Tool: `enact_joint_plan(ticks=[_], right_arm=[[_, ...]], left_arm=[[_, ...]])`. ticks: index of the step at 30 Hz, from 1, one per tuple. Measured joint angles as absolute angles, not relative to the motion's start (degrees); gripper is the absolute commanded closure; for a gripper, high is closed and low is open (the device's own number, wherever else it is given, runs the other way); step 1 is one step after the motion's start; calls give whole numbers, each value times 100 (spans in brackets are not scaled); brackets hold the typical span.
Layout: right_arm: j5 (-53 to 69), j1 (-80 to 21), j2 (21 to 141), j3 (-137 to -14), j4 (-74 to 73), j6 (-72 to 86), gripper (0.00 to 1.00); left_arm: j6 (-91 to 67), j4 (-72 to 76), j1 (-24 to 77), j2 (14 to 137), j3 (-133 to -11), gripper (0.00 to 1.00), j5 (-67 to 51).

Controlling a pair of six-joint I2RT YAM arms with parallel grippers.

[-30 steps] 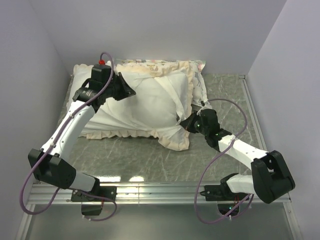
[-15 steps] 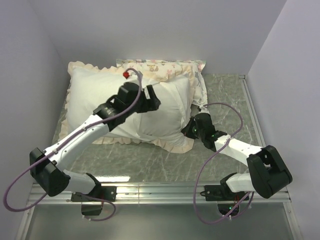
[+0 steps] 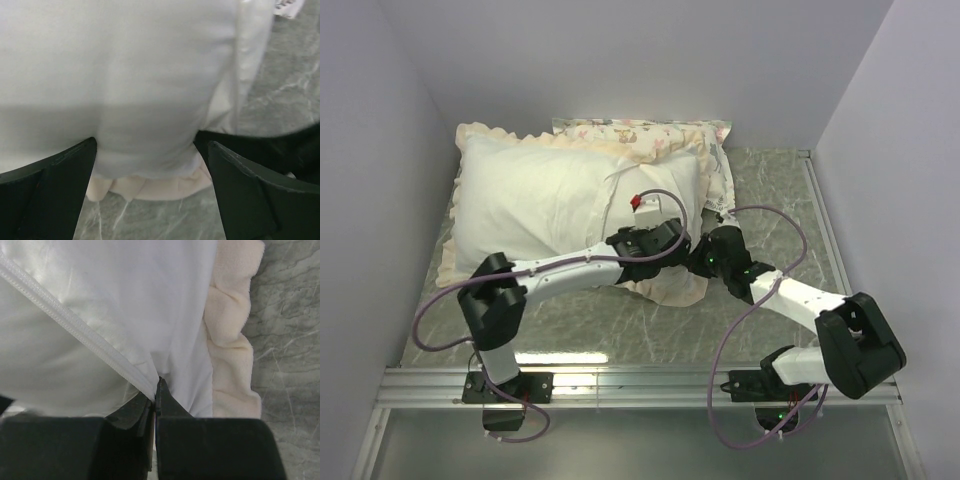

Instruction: Remove the pillowcase from the pillow

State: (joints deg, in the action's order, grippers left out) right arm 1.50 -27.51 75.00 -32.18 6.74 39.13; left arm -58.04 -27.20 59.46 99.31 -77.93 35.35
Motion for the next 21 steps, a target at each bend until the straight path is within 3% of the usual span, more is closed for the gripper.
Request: enact_joint_plan(ticks=[4,5,6,7,8,10,21], right_arm=[[152,-2751,7467,-3201,631,3935,100],[152,-2751,7454,-3192,626,3938,100],[152,-2751,7435,-3192,615,3938,100],[152,-2751,7417,-3192,607,3938,100],[152,-2751,7391,-3192,593,3935,100],[152,-2751,7345,-3192,576,3935,100],[110,-2751,7153,-3192,569,3911,100]], left_arm=[[-6049,-2637,5784,10311,-7889,1,3516],[-6104,-2589,5714,10342,-7889,9,3465],[-6145,-2536,5642,10355,-7889,21,3415],[-6176,-2475,5566,10372,-7889,40,3347],[-6193,-2418,5481,10388,-7889,73,3253],[-6130,-2311,5312,10409,-7881,100,3072],[-5913,-2370,4827,10462,-8221,100,2287]])
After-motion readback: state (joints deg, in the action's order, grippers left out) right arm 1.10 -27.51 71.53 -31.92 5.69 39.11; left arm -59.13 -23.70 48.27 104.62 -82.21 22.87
